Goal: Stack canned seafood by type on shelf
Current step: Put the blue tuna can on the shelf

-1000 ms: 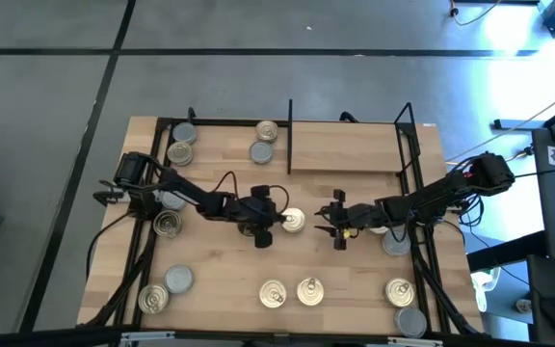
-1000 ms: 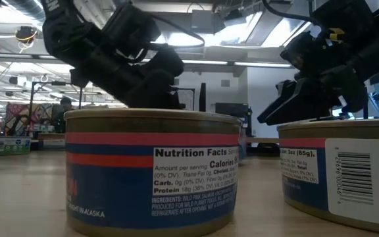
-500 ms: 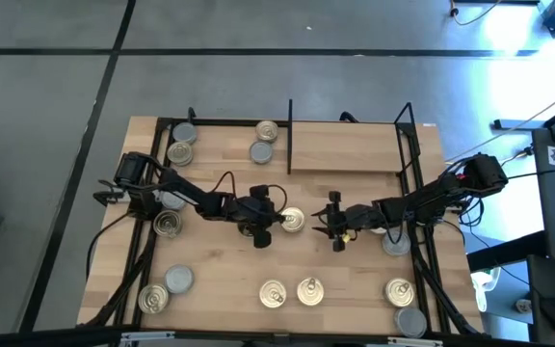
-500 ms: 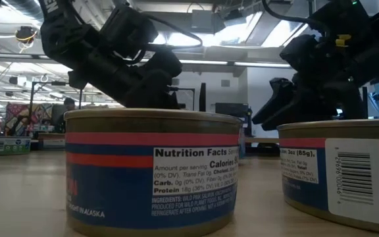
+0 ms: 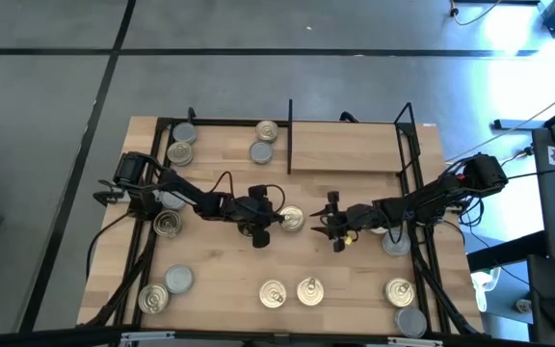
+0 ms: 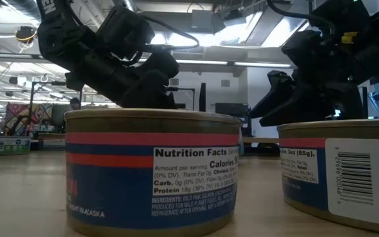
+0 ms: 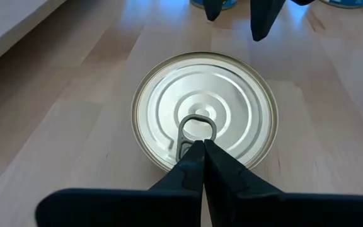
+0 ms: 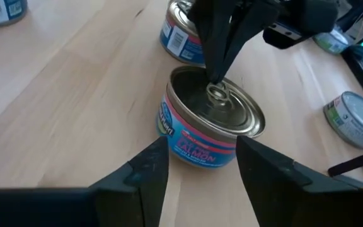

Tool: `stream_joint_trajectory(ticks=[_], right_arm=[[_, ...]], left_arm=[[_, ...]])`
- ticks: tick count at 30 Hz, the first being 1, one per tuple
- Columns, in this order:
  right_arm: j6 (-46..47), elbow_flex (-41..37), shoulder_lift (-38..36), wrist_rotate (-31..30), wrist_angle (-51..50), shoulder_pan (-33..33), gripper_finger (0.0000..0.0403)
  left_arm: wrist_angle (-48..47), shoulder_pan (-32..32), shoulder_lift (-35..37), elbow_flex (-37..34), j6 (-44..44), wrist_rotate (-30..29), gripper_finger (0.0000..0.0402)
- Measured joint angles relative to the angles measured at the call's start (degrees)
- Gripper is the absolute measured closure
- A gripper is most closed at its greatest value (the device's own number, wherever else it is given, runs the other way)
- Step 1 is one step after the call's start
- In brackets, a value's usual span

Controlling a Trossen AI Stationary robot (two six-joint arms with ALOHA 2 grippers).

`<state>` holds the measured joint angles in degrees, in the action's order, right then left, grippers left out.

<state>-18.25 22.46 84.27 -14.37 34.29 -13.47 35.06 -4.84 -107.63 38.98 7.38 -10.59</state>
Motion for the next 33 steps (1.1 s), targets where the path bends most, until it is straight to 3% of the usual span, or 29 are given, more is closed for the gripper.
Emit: stream_joint_trajectory(ticks=[3, 9, 14, 20, 33], right_arm=[[-1.2, 0.1, 0.0, 0.0, -0.4, 0.0, 0.0199], [-4.3, 5.8, 0.9, -0.1, -9.5, 0.0, 0.0122], [-14.5, 13.4, 5.3, -0.1, -20.0, 0.0, 0.0079], [-23.4, 18.2, 9.2, -4.3, -23.4, 0.0, 0.0068], [-33.7, 18.4, 15.4, -10.2, -20.8, -0.1, 0.0068]], left_arm=[[0.0, 0.0, 0.0, 0.0, 0.0, 0.0, 0.0399], [0.2, 0.0, 0.0, 0.0, 0.0, 0.0, 0.0400], [0.2, 0.0, 0.0, 0.0, 0.0, 0.0, 0.0397], [0.2, 0.0, 0.0, 0.0, 0.1, -0.1, 0.0400], [0.3, 0.0, 0.0, -0.1, 0.1, -0.3, 0.0398]])
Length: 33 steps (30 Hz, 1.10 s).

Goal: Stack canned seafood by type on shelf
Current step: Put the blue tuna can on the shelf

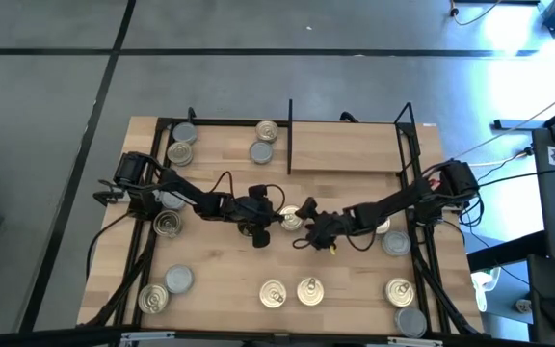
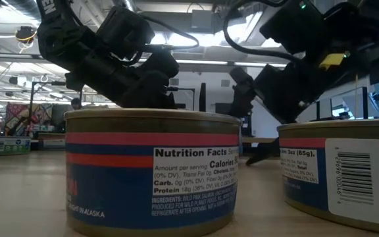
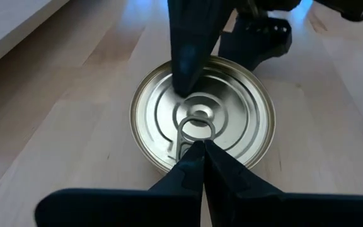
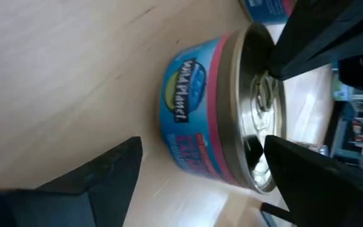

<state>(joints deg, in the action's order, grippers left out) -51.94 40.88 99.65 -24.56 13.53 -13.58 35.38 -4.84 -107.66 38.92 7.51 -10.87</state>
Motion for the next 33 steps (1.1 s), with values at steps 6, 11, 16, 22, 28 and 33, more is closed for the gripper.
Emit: stream_joint_trajectory(ticks=[6, 11, 16, 22, 28, 33], right_arm=[[-2.8, 0.0, 2.1, -2.0, 5.0, 0.1, 0.0068], [-4.1, 0.0, 3.8, -3.6, 8.0, 0.0, 0.0068], [-4.0, 0.0, 4.0, -3.3, 8.1, -0.1, 0.0074], [-4.3, 0.0, 4.1, -5.2, 8.5, -1.5, 0.0153], [-4.1, 0.0, 4.3, -10.1, 8.9, -3.1, 0.0203], [-1.6, 0.0, 3.3, -10.5, 8.1, -4.0, 0.0203]], left_arm=[[0.1, 0.0, 0.0, 0.0, 0.0, 0.0, 0.0398], [0.1, 0.0, 0.0, 0.0, 0.0, 0.0, 0.0397], [0.4, 0.0, 0.0, -0.1, 0.0, 0.1, 0.0399], [0.8, 0.0, 0.0, -0.2, -0.2, -0.2, 0.0395], [1.5, 0.0, 0.0, -0.2, -0.2, -0.6, 0.0400], [0.5, -0.1, 2.0, -0.1, -0.2, 0.4, 0.0397]])
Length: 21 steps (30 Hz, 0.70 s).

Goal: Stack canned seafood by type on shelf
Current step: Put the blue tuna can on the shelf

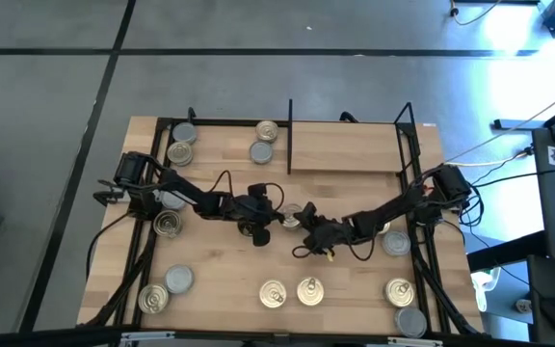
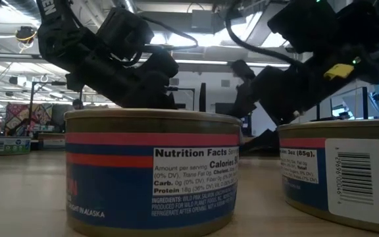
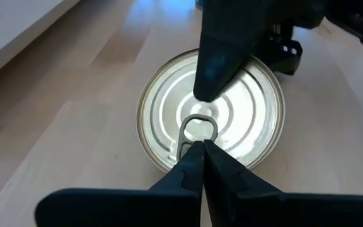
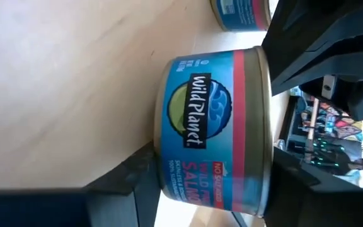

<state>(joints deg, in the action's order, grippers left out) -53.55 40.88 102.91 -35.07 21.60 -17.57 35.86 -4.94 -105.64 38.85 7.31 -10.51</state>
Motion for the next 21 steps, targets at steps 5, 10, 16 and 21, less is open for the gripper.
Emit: stream_joint_trajectory(ticks=[5, 10, 16, 21], right_arm=[[4.7, 0.0, -4.7, -0.1, -3.9, -0.5, 0.0205], [8.5, 0.0, -11.5, -6.7, -10.4, -0.3, 0.0206], [9.0, 0.0, -19.8, -10.0, -15.8, 2.9, 0.0206], [9.9, 0.0, -23.5, -10.2, -17.3, 10.0, 0.0206]], left_arm=[[-4.3, -1.1, 5.6, 0.0, -0.7, -0.2, 0.0400], [-14.1, -2.4, 10.5, -0.3, -1.5, -2.7, 0.0397], [-19.7, -2.4, 14.1, -0.1, -0.9, -7.3, 0.0399], [-19.0, -2.2, 14.8, 0.0, -0.5, -7.6, 0.0395]])
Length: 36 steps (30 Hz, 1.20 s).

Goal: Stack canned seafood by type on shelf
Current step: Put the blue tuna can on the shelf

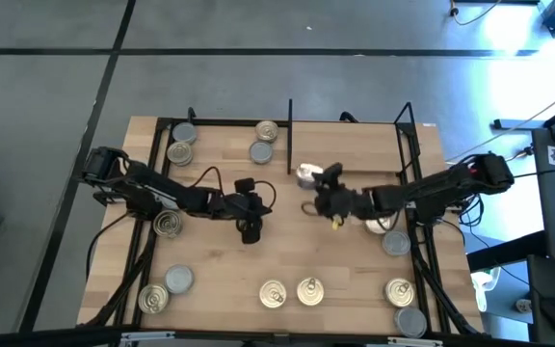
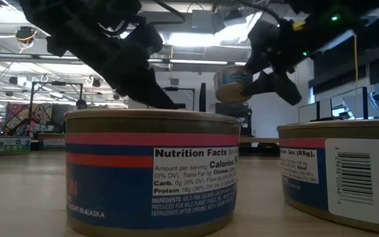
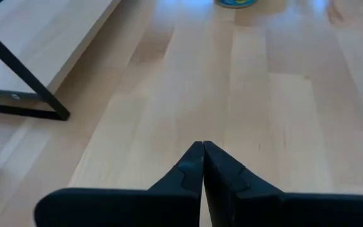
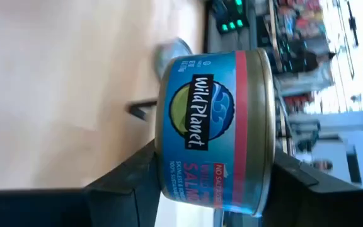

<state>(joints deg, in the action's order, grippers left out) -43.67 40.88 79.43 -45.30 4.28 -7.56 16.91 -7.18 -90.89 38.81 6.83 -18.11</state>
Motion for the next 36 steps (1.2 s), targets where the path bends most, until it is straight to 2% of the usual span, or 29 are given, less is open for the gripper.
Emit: stream_joint_trajectory(ticks=[5, 16, 21, 31, 36], right_arm=[[0.0, 0.0, -0.2, 2.5, -0.4, 7.4, 0.0206], [6.4, 0.0, 0.4, 19.7, 1.0, 22.1, 0.0206], [7.5, 0.0, 2.9, 24.5, 4.7, 26.7, 0.0206], [7.2, 2.7, 11.1, 27.8, 9.2, 31.8, 0.0206], [5.6, 6.1, 14.9, 27.5, 9.5, 32.6, 0.0206]], left_arm=[[0.0, -0.1, 0.4, 0.0, 0.2, 0.0, 0.0394], [0.0, 0.0, 0.4, 0.0, -0.1, -0.1, 0.0394], [0.0, 0.0, 0.4, 0.1, -0.1, -0.1, 0.0394], [0.1, 0.0, 0.4, 0.1, -0.2, -0.2, 0.0394], [0.1, 0.0, 0.4, 0.1, -0.2, -0.2, 0.0394]])
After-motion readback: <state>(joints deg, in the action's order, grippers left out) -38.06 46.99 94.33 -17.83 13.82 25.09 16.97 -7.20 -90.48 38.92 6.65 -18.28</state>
